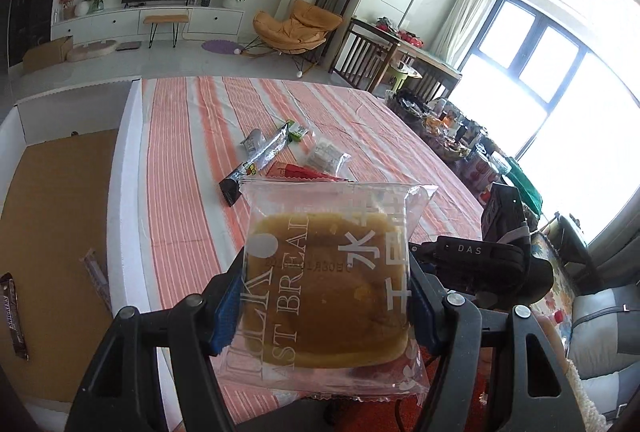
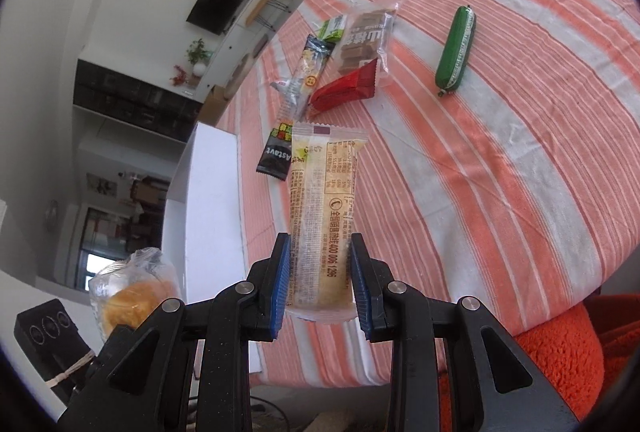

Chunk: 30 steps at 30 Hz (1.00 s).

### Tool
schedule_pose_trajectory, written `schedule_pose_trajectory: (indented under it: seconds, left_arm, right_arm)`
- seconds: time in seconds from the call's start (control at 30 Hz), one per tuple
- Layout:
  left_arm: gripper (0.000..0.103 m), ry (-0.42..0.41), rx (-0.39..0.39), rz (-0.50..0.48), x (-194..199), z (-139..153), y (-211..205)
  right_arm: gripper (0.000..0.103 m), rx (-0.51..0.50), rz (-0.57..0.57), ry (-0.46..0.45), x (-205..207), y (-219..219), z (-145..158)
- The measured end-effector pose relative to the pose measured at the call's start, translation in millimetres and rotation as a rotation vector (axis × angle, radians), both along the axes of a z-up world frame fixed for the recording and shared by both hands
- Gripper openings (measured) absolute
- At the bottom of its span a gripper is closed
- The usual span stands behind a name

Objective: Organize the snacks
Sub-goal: 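Carry the bread bag and cream roll into the white box and open both grippers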

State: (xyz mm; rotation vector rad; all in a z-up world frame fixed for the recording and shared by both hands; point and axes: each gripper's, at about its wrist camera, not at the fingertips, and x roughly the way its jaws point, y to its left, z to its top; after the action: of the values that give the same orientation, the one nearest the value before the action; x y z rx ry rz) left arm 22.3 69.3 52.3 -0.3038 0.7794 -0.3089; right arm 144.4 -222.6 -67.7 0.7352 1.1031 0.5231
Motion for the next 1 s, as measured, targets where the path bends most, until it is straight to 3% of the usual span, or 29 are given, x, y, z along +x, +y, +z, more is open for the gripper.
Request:
schedule_pose_trajectory:
  seconds: [0.2,0.37,0.53,0.63,0.7,0.73,0.77,0.8,0.9,1.0]
  left_arm:
    - [0.068,-0.044,-0.031,0.171,-25,31,91]
    - [0.068,-0.030,0.069,0.387,-42,29,177]
    - [0.068,0.031,0.164,0.545,-52,2,231]
    - [0.068,0.086,0.189,0.603,-51,-26,245]
    - [0.080,0.123,0.204,0.639,-48,-44,251]
    - [0.083,0.135,0.201,0.645,-48,-52,253]
    - [0.085,0.144,0.193,0.647,-47,-58,254]
    - [0.085,0.150,0.191,0.649,-46,-63,254]
    - [0.089,0.147,0.204,0.661,-46,-66,247]
    - [0.096,0.101,0.177,0.633,-42,-61,228]
  right_arm:
    - [0.030,0.006,0.111,-0.075,-3,46,32]
    - [0.030,0.019,0.269,-0.152,-6,117,65]
    - [0.030,0.037,0.466,-0.214,-21,203,90]
    - [0.030,0.015,0.563,-0.239,-36,251,91]
    - [0.034,-0.020,0.602,-0.254,-40,277,84]
    - [0.039,-0.040,0.604,-0.260,-41,286,80]
    - [0.054,-0.047,0.604,-0.254,-40,292,76]
    - [0.061,-0.039,0.599,-0.245,-39,294,72]
    - [0.064,-0.041,0.569,-0.270,-35,283,69]
    - [0.064,-0.155,0.497,-0.360,-30,257,69]
